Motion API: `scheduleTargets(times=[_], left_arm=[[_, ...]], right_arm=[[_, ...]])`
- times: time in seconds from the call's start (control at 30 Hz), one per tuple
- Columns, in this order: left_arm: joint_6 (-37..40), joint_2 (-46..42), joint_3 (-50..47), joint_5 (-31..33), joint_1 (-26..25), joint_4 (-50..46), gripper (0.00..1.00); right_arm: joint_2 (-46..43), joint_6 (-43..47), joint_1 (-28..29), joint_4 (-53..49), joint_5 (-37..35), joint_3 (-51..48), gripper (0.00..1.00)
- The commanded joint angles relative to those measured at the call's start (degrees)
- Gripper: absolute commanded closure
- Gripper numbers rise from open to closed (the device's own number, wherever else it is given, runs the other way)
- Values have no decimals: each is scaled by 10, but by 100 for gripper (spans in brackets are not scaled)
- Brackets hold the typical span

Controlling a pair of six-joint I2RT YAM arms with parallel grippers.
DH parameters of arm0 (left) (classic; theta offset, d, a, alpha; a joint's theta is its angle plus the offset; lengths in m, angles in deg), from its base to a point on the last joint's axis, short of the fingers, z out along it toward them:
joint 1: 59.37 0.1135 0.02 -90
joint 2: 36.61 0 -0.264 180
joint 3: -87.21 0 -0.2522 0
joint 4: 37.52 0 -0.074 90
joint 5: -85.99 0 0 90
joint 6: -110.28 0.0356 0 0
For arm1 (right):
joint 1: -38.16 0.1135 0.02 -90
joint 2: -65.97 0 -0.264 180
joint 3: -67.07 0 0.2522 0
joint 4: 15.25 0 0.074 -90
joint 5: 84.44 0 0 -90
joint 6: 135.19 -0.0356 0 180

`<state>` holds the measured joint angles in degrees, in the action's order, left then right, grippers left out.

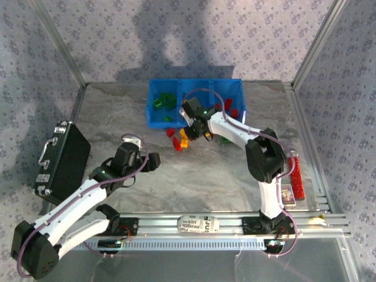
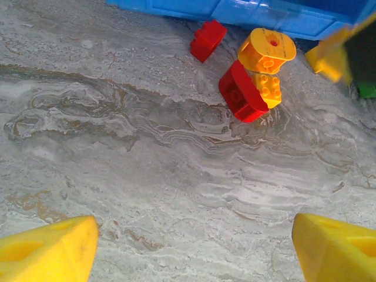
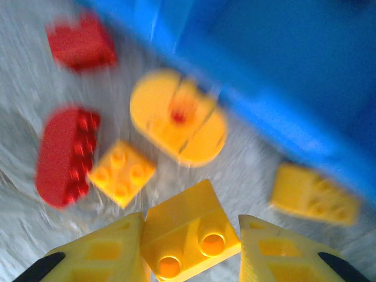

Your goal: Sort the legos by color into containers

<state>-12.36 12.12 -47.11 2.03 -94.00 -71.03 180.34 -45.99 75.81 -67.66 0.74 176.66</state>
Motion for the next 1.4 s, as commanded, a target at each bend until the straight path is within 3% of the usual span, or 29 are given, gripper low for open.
scheduleTargets(times=[0.0, 0.07, 0.2, 0.33, 0.47, 0.67, 0.93, 1.03, 1.2, 1.37], left_arm=[[-1, -5, 9, 2, -5, -6, 14], [-3, -6, 9, 1, -5, -7, 14], [-3, -11, 11, 2, -7, -14, 14], [0, -21, 14, 12, -7, -20, 14], [15, 11, 39, 10, -7, -3, 13], [62, 167, 170, 7, 4, 7, 11], [92, 370, 353, -38, 45, 29, 11], [101, 451, 428, -48, 49, 12, 11], [106, 570, 545, -54, 49, -13, 12], [122, 684, 679, -42, 50, -74, 20]], right_arm=[[-1, 13, -30, -37, -20, 92, 66], [33, 12, -46, -53, -19, 150, 62], [113, 5, -65, -112, -22, 268, 29], [72, 0, -56, -53, -40, 186, 21], [36, -34, -75, -22, -50, 125, 22], [-1, -80, -98, 16, -85, 71, 30], [-1, -98, -115, 39, -87, 61, 31], [20, -104, -128, 35, -81, 82, 31], [76, -115, -148, 22, -56, 124, 41], [115, -116, -153, 24, -40, 147, 44]])
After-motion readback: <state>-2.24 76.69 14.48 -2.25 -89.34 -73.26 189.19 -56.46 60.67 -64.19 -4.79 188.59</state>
